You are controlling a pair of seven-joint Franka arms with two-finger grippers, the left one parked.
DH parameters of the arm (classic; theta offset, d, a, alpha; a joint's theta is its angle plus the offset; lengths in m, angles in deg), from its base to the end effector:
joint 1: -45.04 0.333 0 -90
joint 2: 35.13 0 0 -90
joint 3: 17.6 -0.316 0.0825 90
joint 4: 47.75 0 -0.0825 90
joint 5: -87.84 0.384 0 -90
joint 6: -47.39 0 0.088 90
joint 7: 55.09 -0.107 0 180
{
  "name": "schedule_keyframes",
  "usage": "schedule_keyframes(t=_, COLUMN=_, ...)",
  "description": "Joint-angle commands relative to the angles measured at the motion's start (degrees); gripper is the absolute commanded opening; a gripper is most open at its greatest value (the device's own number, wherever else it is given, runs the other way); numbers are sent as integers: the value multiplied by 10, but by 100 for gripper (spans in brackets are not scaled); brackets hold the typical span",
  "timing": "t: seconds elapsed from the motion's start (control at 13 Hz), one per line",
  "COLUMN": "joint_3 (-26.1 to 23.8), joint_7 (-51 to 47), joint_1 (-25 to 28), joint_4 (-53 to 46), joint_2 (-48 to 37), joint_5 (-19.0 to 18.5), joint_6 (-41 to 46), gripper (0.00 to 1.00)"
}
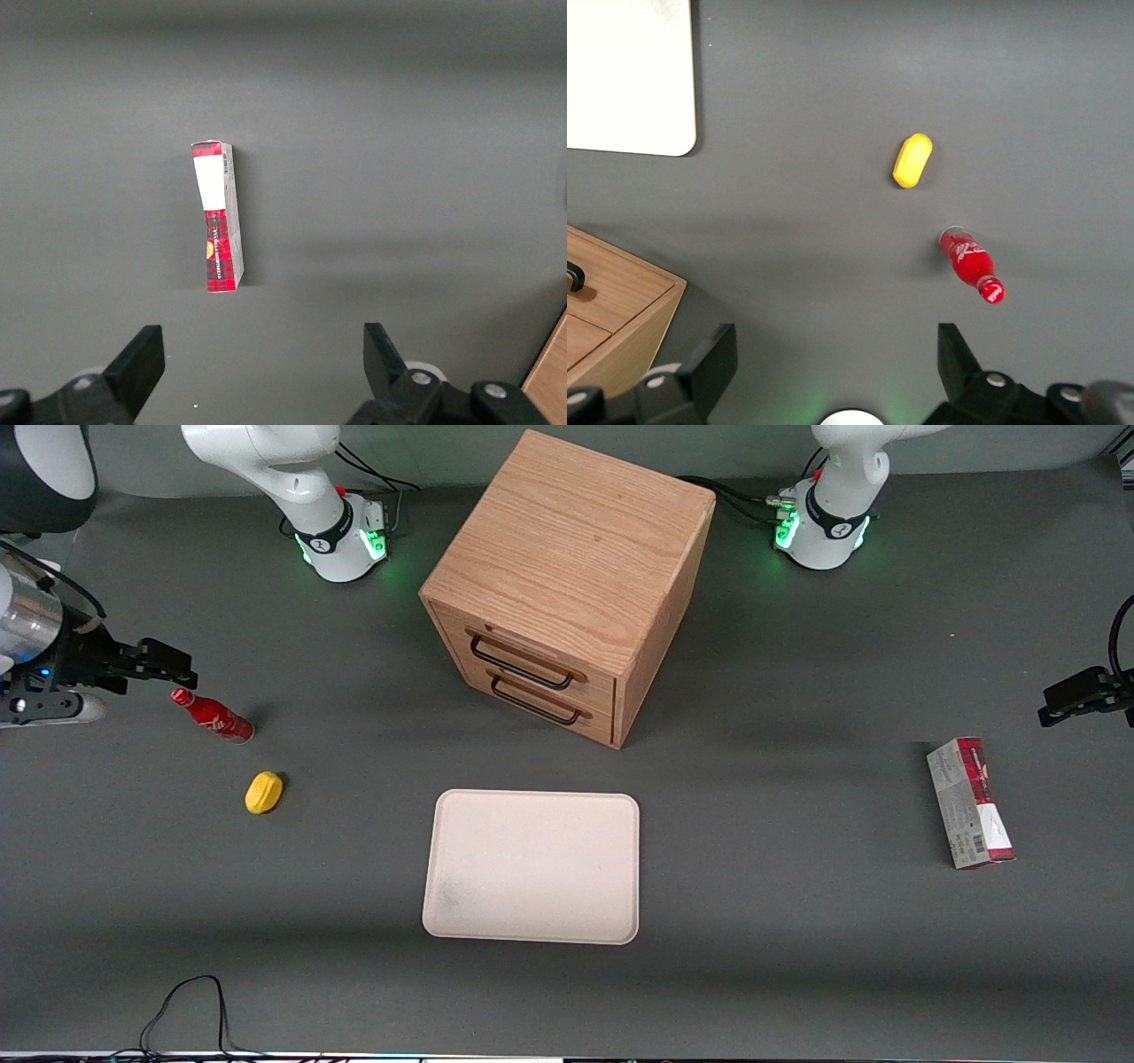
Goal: Place coke bottle on tray
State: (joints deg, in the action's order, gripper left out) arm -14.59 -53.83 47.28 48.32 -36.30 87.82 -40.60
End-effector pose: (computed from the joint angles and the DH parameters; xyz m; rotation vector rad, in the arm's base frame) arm 0.5401 -0.0076 0.5832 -3.1330 -0.0135 0.1891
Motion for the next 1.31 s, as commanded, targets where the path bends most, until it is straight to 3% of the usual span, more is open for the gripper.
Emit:
schedule_keyframes(t=0.0, joint_3=8, joint_7=-6, joint_1=4, joint_4=-15, joint_2=-5, joint_5=-1, joint_6=26, gripper=100)
schedule_keyframes(t=0.92, joint_3=26, joint_7=8, joint_1=4, joint_4=-19, joint_2=-6, joint_5=-7, joint_6=57, gripper=100)
schedule_keyframes(t=1.08, joint_3=46, joint_7=61, joint_1=4, joint_4=-17, joint_2=-13, joint_5=-9, joint_6=71, gripper=100)
schedule_keyframes(t=1.23, joint_3=66, joint_7=103, joint_1=5, joint_4=28, joint_2=-54, joint_5=-45, joint_6=71, gripper=100)
